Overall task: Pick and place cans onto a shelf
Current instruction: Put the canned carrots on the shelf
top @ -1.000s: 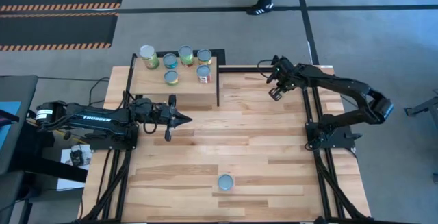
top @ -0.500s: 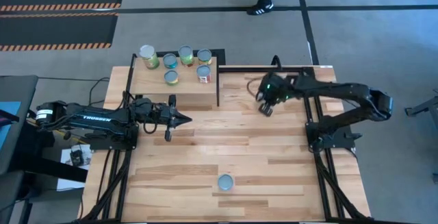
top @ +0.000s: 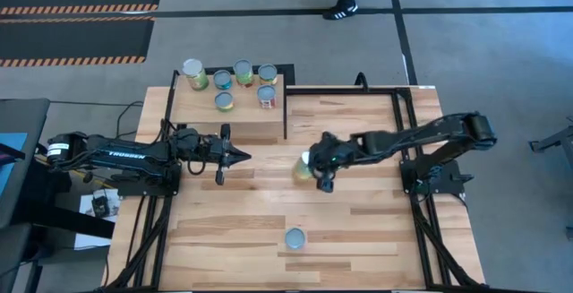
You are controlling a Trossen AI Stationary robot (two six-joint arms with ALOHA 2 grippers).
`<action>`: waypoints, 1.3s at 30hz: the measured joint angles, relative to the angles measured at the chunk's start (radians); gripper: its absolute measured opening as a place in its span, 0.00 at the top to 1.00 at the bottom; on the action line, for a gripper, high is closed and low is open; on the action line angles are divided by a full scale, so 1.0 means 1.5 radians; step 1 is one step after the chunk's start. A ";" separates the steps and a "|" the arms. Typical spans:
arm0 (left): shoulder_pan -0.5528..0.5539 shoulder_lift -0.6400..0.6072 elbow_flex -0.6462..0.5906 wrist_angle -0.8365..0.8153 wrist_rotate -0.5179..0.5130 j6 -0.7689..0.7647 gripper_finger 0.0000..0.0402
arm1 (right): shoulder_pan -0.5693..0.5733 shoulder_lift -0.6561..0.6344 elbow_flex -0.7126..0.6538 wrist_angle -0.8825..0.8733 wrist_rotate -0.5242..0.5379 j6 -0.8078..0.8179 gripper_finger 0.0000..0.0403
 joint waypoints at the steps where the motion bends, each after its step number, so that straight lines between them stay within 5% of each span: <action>1: 0.000 0.000 0.000 -0.001 0.000 0.000 1.00 | 0.007 0.020 0.018 0.000 0.000 -0.011 0.99; 20: 0.000 0.000 0.001 -0.033 0.003 0.000 1.00 | 0.027 0.329 0.345 -0.100 -0.056 -0.202 0.98; 25: -0.002 0.000 0.001 -0.045 0.005 0.003 1.00 | 0.027 0.348 0.365 -0.113 -0.056 -0.202 0.93; 35: -0.003 0.000 0.001 -0.063 0.009 0.002 1.00 | 0.029 0.315 0.372 -0.128 -0.054 -0.177 0.65; 39: -0.019 0.000 0.003 -0.070 0.013 -0.003 1.00 | 0.036 0.271 0.381 -0.194 -0.043 -0.218 0.65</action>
